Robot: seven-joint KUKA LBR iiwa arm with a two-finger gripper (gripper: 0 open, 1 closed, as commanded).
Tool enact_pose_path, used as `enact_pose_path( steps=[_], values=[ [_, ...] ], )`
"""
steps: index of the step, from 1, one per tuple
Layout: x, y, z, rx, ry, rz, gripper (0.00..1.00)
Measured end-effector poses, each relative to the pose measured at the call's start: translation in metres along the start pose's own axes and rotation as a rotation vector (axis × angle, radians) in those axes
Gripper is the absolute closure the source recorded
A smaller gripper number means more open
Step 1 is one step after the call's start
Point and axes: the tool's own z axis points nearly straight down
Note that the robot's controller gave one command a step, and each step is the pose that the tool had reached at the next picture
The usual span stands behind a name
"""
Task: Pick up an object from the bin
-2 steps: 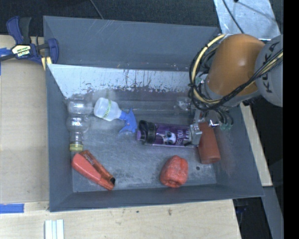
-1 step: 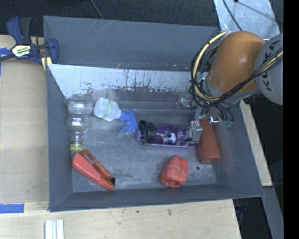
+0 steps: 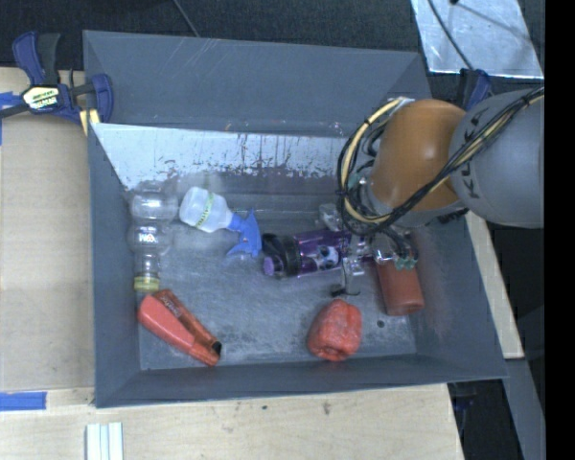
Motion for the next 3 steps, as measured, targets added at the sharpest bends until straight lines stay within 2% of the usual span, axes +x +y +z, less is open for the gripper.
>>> enact_pose_path(
  steps=[1, 3],
  values=[
    [-0.0031, -0.0056, -0.0012, -0.001, -0.002, 0.043, 1.0],
    [-0.0017, -0.0053, -0.0051, -0.002, 0.003, 0.043, 1.0]
  ],
)
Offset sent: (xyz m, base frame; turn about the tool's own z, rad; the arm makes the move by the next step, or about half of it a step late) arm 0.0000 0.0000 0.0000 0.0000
